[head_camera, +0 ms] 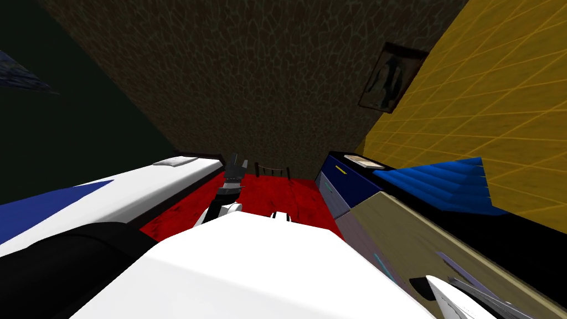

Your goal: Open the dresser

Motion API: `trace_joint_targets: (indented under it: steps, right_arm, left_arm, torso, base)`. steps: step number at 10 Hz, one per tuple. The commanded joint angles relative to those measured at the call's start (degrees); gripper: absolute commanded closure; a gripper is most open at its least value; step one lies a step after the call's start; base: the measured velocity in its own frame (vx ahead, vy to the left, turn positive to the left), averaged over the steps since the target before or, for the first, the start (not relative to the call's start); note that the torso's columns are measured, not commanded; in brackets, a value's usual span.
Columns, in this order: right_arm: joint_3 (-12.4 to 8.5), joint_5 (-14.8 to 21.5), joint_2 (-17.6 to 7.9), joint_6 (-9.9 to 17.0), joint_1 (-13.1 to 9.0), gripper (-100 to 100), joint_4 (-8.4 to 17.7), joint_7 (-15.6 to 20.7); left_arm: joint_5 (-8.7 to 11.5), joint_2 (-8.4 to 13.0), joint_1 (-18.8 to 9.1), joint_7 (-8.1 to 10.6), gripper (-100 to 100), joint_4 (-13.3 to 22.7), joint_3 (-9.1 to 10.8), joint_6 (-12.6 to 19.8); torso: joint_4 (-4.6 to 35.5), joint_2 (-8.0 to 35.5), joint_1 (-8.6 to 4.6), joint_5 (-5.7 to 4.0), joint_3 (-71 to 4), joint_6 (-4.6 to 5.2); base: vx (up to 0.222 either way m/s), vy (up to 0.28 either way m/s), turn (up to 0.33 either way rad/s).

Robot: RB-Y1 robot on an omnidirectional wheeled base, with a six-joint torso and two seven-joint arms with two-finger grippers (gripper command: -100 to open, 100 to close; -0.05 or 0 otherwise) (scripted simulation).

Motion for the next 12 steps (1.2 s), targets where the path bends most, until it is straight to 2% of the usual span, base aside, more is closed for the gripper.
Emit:
trace_joint_targets:
  steps: [1, 3, 4, 5, 7, 8, 9, 10, 11, 12]
  right_arm:
    - [-0.56, -1.44, -0.31, 0.30, -1.24, -100, 1.43, 1.53]
    - [-1.25, -3.22, -0.72, 0.63, -2.81, -100, 3.19, 3.42]
    - [-1.07, -2.75, -0.60, 0.57, -2.29, -100, 2.58, 2.84]
    - [-0.70, -1.79, -0.39, 0.36, -1.56, 100, 1.79, 1.91]
    - [0.00, -0.01, 0.01, 0.03, 0.01, 100, 0.03, 0.02]
    - [-0.32, -0.57, -0.31, 0.19, -0.32, 100, 0.29, 0.81]
    - [-0.32, -0.50, -0.30, 0.27, -0.17, -100, 0.19, 0.63]
    - [-0.32, -0.51, -0.31, 0.26, -0.20, -100, 0.20, 0.65]
    - [-0.33, -0.50, -0.33, 0.28, -0.21, 100, 0.19, 0.65]
    - [-0.33, -0.49, -0.34, 0.30, -0.21, 100, 0.19, 0.65]
  left_arm:
    - [0.00, 0.00, -0.01, 0.00, 0, 0.01, 0.01, 0.00]
    - [0.00, 0.01, -0.03, 0.00, 0, 0.01, 0.00, 0.01]
    - [0.00, 0.01, -0.04, 0.00, 0, 0.02, 0.01, 0.01]
    - [0.00, 0.01, -0.02, 0.00, 0, 0.01, 0.01, 0.01]
    - [0.00, 0.00, 0.02, 0.00, 0, 0.00, 0.01, 0.00]
    - [0.00, 0.00, 0.02, 0.00, 0, 0.00, 0.01, 0.00]
    - [0.00, 0.01, 0.00, 0.00, 0, 0.00, 0.01, 0.00]
    - [0.00, 0.01, -0.01, 0.00, 0, 0.01, 0.01, 0.00]
    - [0.00, 0.01, -0.01, 0.00, 0, 0.01, 0.01, 0.01]
    - [0.00, 0.01, -0.01, 0.00, 0, 0.01, 0.01, 0.01]
  torso:
    - [0.10, 0.27, -0.08, 0.05, 0.17, 0.06]
    - [0.13, 0.35, 0.09, 0.15, 0.21, 0.04]
    - [0.09, 0.25, 0.18, 0.18, 0.14, 0.13]
    - [-0.03, -0.17, 0.43, 0.26, -0.11, 0.21]
    - [-0.17, -0.47, 0.85, 0.43, -0.36, 0.43]
    - [-0.11, -0.34, 0.52, 0.17, -0.21, 0.23]
    - [0.01, 0.06, 0.20, 0.10, 0.02, 0.06]
    - [0.10, 0.30, 0.17, 0.15, 0.17, 0.14]
    - [0.09, 0.26, 0.24, 0.17, 0.15, 0.15]
    - [0.04, 0.12, 0.31, 0.21, 0.06, 0.16]
  base:
    - [-0.062, -0.007, 0.203]
    - [-0.156, -0.054, 0.224]
    - [-0.086, -0.035, 0.044]
    - [0.045, 0.013, -0.213]
    - [0.143, 0.038, -0.246]
    - [0.077, 0.022, -0.049]
    - [0.018, 0.011, 0.011]
    - [0.011, 0.004, -0.002]
    - [0.000, 0.000, 0.000]
    - [0.000, 0.000, 0.000]
